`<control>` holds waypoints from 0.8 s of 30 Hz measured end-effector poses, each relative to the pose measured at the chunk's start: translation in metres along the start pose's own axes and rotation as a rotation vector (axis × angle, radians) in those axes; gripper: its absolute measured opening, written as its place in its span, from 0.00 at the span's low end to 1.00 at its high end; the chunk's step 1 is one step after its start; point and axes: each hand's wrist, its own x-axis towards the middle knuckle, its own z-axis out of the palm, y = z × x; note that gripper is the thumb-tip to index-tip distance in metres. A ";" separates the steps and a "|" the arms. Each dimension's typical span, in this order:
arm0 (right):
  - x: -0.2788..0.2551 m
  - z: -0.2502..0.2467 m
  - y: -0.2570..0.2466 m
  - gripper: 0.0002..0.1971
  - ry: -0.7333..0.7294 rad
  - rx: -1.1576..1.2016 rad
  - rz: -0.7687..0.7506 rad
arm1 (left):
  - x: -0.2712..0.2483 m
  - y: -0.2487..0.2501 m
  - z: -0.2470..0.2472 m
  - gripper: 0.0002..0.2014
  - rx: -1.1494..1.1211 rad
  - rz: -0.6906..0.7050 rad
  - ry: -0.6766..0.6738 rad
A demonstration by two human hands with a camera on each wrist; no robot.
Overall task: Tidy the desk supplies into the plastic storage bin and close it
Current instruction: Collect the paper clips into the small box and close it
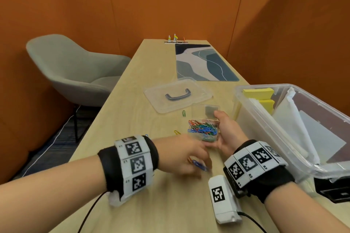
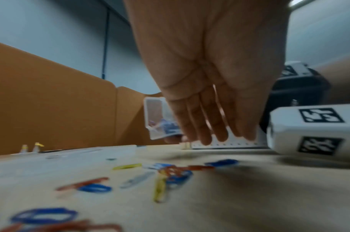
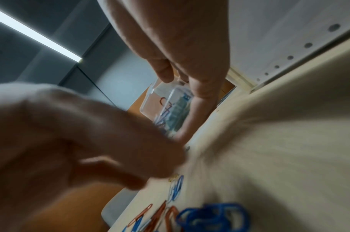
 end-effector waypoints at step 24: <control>0.004 -0.005 -0.005 0.14 0.164 0.010 -0.017 | 0.028 -0.086 -0.029 0.17 0.080 -0.541 0.050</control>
